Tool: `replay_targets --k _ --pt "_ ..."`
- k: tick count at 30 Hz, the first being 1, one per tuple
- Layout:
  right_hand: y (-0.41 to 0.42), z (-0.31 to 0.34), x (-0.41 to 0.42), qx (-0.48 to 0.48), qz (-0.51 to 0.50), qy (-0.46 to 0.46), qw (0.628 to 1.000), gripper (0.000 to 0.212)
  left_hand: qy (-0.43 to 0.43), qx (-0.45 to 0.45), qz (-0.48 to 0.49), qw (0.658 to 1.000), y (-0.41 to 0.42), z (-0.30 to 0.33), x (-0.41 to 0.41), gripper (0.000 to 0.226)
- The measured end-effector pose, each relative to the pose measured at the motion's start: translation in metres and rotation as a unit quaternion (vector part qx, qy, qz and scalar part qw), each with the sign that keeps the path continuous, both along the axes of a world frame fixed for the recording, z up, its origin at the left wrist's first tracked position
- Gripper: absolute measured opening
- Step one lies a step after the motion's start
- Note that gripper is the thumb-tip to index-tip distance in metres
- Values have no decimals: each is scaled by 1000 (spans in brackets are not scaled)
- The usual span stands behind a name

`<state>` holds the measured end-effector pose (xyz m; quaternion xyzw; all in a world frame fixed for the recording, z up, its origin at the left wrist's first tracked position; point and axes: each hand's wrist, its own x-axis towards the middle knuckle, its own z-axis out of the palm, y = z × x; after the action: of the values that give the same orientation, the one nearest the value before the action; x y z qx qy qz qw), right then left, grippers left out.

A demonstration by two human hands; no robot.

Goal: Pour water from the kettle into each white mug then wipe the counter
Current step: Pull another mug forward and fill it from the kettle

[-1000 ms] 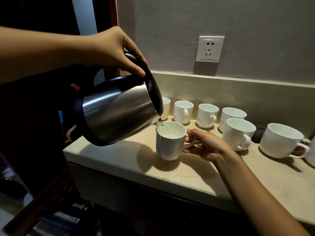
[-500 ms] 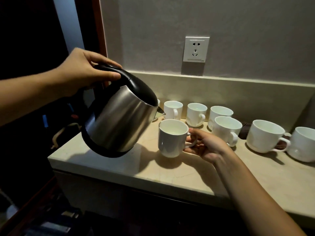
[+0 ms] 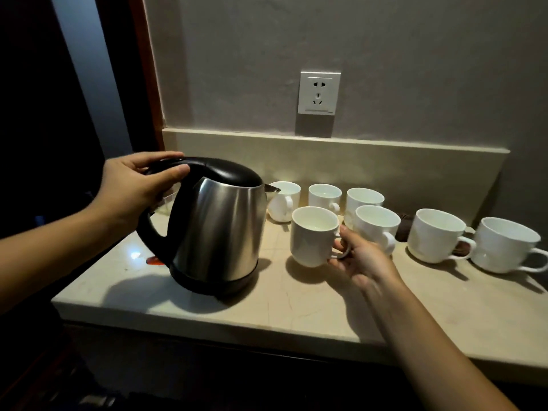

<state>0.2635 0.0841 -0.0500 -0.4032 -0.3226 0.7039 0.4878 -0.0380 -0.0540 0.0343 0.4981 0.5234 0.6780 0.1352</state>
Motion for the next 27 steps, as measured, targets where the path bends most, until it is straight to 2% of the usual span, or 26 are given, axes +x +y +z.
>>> replay_targets --k 5,8,12,19,27 --pt "-5 -6 -11 -7 -110 31 993 31 -56 23 -7 998 10 -17 -2 46" --pt "-6 -11 -21 -8 -168 21 986 12 -79 25 -17 996 17 -28 3 42" --pt "-4 -17 -31 -3 -233 -10 973 27 -97 30 -32 994 26 -40 9 34" --pt "3 -24 -42 2 -273 -18 962 35 -107 38 -49 992 30 -49 7 29" --pt "2 -27 -55 -6 -298 -37 954 33 -97 28 -72 992 25 -50 9 33"
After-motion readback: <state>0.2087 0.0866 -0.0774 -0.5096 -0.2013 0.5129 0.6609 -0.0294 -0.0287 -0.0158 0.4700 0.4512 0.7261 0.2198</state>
